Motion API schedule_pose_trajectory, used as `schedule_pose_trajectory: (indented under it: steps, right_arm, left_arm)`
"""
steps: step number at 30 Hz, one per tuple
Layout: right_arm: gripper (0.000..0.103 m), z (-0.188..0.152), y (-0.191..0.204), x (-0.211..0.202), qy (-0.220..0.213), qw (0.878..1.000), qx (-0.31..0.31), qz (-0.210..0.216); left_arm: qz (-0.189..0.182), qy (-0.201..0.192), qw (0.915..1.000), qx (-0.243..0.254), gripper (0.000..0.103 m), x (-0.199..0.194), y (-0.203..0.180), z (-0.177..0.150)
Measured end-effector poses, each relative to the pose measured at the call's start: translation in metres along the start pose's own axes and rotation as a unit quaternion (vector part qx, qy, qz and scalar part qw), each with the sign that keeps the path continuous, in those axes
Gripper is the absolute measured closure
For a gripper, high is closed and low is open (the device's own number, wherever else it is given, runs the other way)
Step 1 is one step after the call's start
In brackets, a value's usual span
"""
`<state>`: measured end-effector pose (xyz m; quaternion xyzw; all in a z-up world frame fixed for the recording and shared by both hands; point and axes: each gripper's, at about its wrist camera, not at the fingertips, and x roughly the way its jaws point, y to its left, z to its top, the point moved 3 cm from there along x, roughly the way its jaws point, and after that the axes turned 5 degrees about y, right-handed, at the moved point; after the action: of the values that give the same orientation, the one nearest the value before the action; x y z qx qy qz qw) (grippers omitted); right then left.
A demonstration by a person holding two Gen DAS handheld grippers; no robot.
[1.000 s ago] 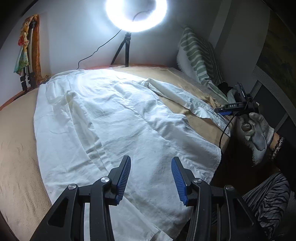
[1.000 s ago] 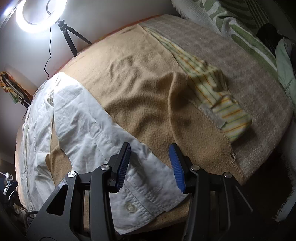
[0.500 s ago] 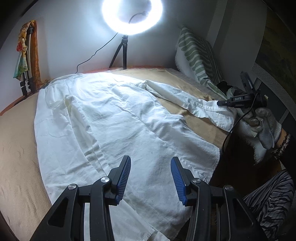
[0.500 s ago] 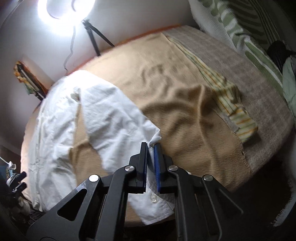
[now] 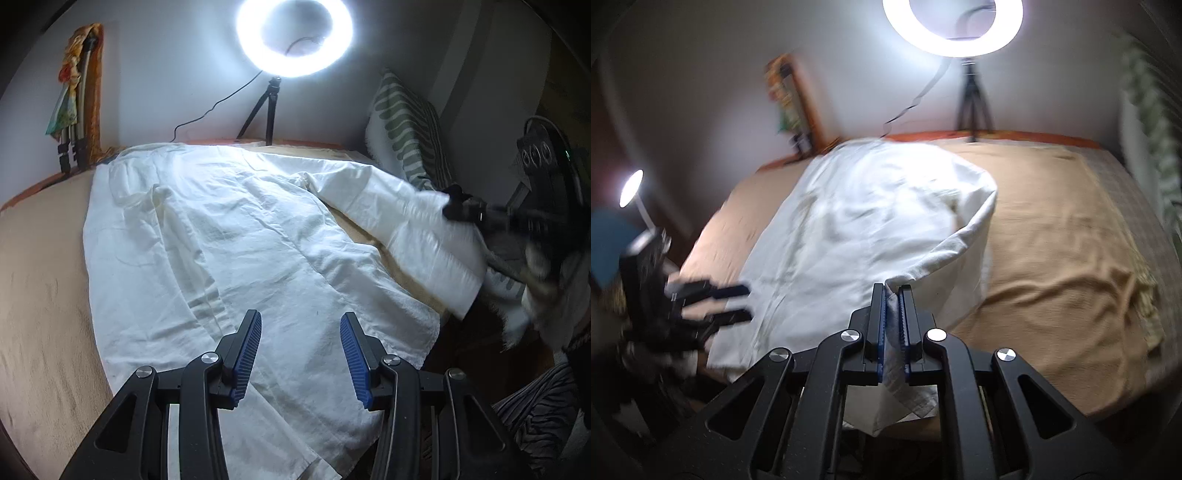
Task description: Fold small clothes
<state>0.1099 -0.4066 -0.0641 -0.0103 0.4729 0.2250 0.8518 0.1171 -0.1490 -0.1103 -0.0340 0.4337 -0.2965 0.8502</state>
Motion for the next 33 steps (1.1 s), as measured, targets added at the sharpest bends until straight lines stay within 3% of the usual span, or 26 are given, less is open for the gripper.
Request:
schedule_pose_trajectory:
  steps: [6, 10, 11, 12, 15, 19, 25, 29, 33]
  right_arm:
    - [0.095, -0.03, 0.045, 0.051, 0.076, 0.993, -0.085, 0.028]
    - [0.095, -0.047, 0.053, 0.071, 0.116, 0.986, -0.112, 0.036]
    - [0.092, -0.05, 0.056, 0.073, 0.128, 0.983, -0.12, 0.05]
    - [0.083, -0.054, 0.057, 0.072, 0.136, 0.981, -0.125, 0.058]
    - [0.058, -0.054, 0.057, 0.057, 0.119, 0.982, -0.129, 0.074]
    - [0.057, -0.03, 0.03, 0.032, 0.073, 0.99, -0.083, 0.093]
    - [0.057, 0.002, -0.026, 0.038, 0.046, 0.998, 0.003, 0.04]
    - [0.057, 0.013, -0.051, 0.054, 0.048, 0.998, 0.02, 0.017]
    - [0.057, 0.016, -0.072, 0.064, 0.057, 0.995, 0.062, 0.061]
  left_arm:
    - [-0.015, 0.004, 0.9994, -0.031, 0.058, -0.001, 0.009, -0.006]
    - [-0.032, 0.012, 0.9982, -0.05, 0.058, 0.005, 0.009, -0.01]
    - [-0.037, 0.015, 0.9978, -0.054, 0.058, 0.008, 0.008, -0.011]
    - [-0.042, 0.019, 0.9973, -0.057, 0.058, 0.01, 0.006, -0.012]
    - [-0.063, 0.03, 0.9957, -0.061, 0.058, 0.018, -0.002, -0.017]
    - [-0.091, 0.046, 0.9926, -0.066, 0.055, 0.03, -0.016, -0.023]
    - [-0.09, 0.066, 0.9908, -0.076, 0.052, 0.052, -0.029, -0.031]
    - [-0.062, 0.059, 0.9937, -0.073, 0.053, 0.053, -0.034, -0.033]
    - [-0.042, 0.048, 0.9964, -0.056, 0.053, 0.05, -0.04, -0.031]
